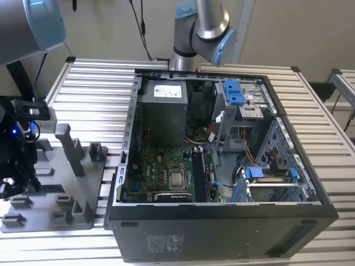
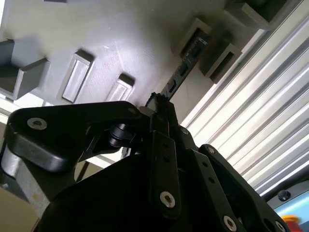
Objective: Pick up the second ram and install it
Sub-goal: 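Pick up the second ram and move it above second insertion slot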
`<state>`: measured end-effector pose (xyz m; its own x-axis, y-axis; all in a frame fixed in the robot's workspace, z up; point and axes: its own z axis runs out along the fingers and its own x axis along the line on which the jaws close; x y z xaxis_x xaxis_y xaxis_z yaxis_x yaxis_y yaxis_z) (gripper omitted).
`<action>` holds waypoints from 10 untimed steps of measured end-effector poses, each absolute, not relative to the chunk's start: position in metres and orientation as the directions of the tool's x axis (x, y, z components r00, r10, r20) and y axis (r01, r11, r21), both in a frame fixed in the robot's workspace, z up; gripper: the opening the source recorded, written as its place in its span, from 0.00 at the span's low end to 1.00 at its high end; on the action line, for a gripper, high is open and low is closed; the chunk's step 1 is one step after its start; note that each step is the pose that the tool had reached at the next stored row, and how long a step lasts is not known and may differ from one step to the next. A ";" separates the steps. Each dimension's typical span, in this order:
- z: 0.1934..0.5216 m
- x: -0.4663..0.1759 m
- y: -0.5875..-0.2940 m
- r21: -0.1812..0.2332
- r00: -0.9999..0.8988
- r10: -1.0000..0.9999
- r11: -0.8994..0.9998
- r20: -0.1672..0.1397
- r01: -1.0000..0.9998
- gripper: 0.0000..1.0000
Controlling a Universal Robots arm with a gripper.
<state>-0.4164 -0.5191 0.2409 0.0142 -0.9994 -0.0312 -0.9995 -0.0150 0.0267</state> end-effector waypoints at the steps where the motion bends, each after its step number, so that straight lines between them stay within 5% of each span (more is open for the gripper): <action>1: 0.242 -0.416 -0.519 0.027 0.014 -0.999 -0.015 -0.031 -1.000 0.14; 10: 0.254 -0.416 -0.519 0.027 0.014 -0.999 -0.015 -0.031 -1.000 0.14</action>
